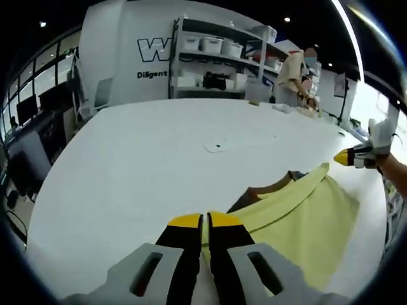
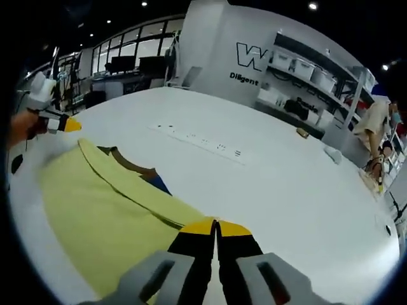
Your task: Fold the garment on the visible template until the final outline fits inside the template.
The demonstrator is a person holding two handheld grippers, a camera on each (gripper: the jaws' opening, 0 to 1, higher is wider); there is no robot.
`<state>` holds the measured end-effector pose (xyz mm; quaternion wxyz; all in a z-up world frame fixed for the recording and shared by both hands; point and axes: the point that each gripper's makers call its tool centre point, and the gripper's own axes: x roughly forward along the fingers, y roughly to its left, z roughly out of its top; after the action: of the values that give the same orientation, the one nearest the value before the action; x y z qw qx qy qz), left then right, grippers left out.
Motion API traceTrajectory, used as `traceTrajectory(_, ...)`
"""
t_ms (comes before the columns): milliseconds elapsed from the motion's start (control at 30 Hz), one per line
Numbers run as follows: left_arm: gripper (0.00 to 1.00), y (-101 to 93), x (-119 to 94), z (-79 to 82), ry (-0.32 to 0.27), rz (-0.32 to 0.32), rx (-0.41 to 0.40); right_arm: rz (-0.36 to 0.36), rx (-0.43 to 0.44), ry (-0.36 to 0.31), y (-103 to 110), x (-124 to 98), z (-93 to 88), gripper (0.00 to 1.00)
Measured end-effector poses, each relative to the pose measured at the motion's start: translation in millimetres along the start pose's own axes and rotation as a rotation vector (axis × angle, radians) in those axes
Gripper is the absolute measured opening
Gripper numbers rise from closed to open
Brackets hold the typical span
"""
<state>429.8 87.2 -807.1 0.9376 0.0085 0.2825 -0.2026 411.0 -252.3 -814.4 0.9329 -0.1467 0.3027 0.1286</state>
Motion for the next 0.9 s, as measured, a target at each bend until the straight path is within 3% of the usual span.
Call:
traceTrajectory(200,0.00,-7.4,1,-7.5,0.020,-0.032,-0.014,0.039,0.010,0.012,15,1,-3.4,0.00)
traceTrajectory(333,0.00,-13.5,5,-25.7,0.073,-0.052,-0.015,0.068,0.004,0.030,28,5,-9.0,0.00)
traceTrajectory(567,0.00,-13.7,13,-43.2,0.124,-0.054,-0.002,0.097,-0.001,0.057,42,12,-20.4,0.00)
traceTrajectory(900,0.00,-13.1,22,-48.5,0.115,-0.038,0.010,0.107,0.002,0.072,48,21,-38.7,0.00)
